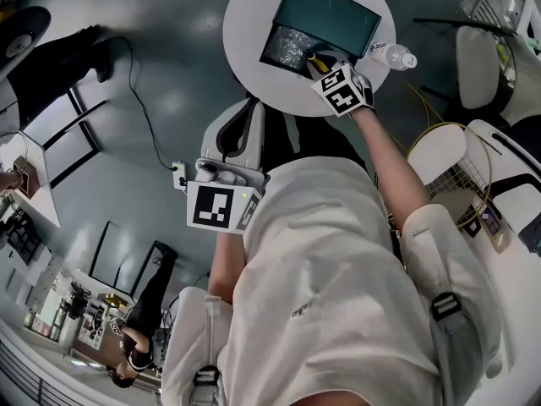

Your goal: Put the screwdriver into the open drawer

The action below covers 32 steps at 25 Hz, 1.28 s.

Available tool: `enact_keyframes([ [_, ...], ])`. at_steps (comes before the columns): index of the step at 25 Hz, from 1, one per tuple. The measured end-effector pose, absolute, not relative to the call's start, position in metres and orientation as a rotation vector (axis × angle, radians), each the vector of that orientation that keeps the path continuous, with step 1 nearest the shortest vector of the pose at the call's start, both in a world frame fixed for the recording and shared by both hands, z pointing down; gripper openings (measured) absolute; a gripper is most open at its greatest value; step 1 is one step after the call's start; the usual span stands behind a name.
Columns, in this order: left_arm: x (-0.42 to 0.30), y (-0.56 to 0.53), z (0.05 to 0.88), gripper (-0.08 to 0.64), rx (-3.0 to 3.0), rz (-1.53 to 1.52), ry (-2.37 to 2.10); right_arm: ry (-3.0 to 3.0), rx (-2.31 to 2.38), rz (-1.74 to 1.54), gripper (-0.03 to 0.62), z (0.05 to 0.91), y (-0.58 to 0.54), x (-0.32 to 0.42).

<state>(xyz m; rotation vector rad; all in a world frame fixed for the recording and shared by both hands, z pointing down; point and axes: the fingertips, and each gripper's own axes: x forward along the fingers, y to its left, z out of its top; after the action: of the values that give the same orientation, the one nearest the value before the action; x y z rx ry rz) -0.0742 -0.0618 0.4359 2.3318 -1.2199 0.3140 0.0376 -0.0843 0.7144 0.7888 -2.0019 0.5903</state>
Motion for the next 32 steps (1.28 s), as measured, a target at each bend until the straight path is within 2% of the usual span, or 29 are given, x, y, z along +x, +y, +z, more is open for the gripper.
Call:
enact_keyframes([
  [32,-0.082,-0.067,0.441,0.011,2.313,0.338,-1.220,-1.891,0.695,0.598,0.083,0.756,-0.096,0.026],
])
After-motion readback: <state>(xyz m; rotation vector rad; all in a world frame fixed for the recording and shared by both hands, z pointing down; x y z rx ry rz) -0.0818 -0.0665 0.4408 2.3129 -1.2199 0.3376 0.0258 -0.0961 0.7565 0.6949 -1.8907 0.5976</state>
